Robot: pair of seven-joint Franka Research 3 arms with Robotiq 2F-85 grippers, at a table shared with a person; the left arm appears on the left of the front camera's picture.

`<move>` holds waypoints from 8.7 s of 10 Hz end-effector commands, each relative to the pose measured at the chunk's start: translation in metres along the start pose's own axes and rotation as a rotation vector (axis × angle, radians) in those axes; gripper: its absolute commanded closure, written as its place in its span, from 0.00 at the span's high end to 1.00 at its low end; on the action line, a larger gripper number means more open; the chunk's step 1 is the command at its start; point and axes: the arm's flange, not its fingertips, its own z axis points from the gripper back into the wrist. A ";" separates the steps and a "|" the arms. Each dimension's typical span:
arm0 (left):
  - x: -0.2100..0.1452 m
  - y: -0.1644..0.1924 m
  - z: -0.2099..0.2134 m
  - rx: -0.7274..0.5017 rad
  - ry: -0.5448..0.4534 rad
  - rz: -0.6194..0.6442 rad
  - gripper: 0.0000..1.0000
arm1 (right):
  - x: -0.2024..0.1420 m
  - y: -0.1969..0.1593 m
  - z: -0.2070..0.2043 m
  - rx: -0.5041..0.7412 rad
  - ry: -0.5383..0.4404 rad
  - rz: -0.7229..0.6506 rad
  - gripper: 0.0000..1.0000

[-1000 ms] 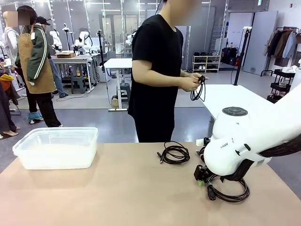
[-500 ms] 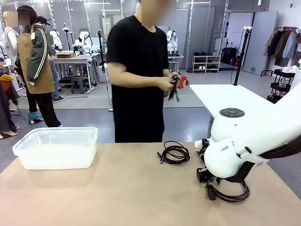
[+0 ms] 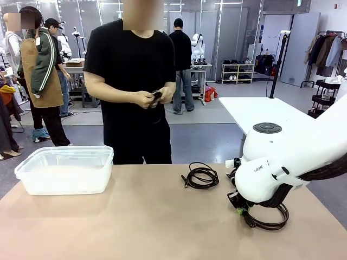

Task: Organize and store the cables.
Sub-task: Place the Power Cable into the Organizing box.

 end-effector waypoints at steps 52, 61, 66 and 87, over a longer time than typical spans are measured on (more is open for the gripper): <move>0.096 -0.128 -0.103 -0.009 0.192 0.137 1.00 | -0.080 0.042 0.180 0.166 -0.103 0.240 1.00; 0.127 -0.161 -0.195 0.101 0.173 0.138 1.00 | -0.102 0.001 0.195 0.169 -0.134 0.282 1.00; 0.143 -0.176 -0.230 0.126 0.236 0.147 1.00 | -0.112 -0.023 0.191 0.233 -0.184 0.461 1.00; 0.167 -0.203 -0.462 0.389 0.423 0.608 1.00 | -0.111 -0.158 0.180 0.394 -0.362 0.761 1.00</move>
